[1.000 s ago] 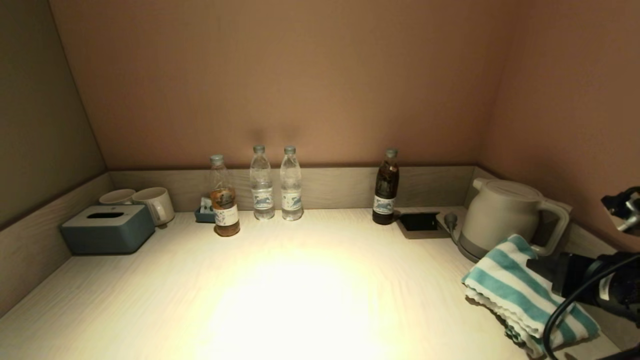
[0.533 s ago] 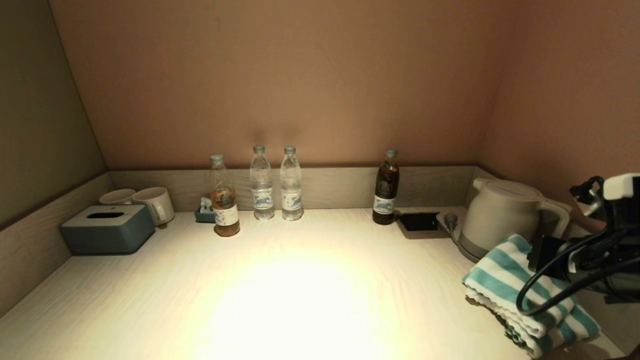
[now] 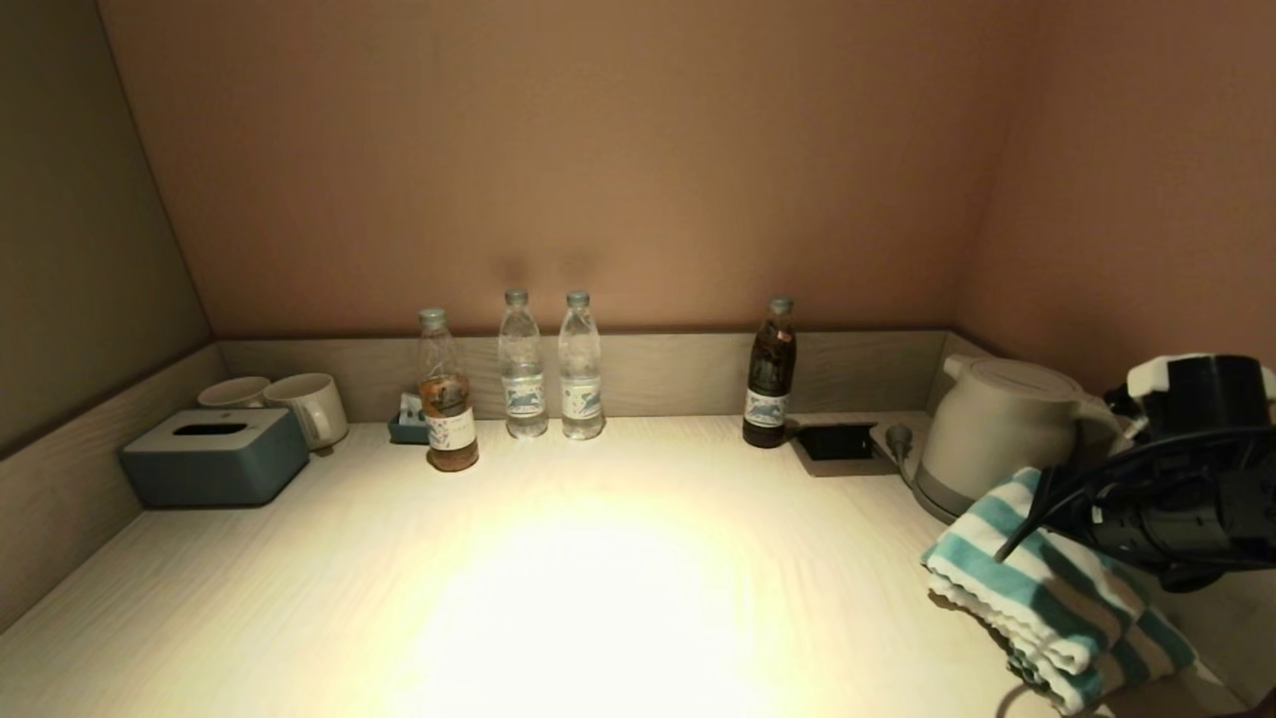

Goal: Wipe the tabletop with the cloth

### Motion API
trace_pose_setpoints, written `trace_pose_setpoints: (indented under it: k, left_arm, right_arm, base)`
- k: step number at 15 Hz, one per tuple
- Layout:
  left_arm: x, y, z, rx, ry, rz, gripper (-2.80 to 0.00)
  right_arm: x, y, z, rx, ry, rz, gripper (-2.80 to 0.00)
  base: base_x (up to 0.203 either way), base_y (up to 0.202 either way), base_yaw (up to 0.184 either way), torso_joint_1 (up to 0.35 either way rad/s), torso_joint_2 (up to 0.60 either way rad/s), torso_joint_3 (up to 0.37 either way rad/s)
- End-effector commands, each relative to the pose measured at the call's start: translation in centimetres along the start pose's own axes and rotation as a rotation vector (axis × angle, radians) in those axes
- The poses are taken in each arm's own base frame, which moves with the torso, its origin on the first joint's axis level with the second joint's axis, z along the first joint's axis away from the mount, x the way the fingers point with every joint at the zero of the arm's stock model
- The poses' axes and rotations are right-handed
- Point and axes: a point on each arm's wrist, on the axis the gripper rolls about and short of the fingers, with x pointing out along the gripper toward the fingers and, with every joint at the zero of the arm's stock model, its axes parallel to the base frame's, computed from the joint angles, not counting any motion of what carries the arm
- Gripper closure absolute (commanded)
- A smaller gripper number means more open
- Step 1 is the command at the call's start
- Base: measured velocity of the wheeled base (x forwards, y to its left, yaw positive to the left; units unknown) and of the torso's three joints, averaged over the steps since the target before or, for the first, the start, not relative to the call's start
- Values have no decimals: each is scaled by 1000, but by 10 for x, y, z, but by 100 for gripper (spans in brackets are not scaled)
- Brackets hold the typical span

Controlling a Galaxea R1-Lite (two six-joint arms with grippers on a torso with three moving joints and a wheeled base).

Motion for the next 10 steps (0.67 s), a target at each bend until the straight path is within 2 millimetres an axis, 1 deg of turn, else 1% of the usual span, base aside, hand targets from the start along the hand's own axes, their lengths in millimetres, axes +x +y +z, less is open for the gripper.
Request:
trace_pose_setpoints:
  k: [1,4,5,10]
  left_arm:
    - [0,0,0,-1,0,1,0]
    - [0,0,0,-1,1,1,0]
    - [0,0,0,-1,1,1,0]
    - [0,0,0,-1,1,1,0]
  right_arm:
    - [11,-5,0,13,28,-20,0]
    - [17,-8,-2,19,47,-28,0]
    - [23,-10,-4,24,69,-38,0]
    - [38,-26,-8,64,128,-37,0]
  base:
    - [0,0,0,0,0,0]
    - [0,0,0,0,0,0]
    - [0,0,0,0,0,0]
    - [0,0,0,0,0,0]
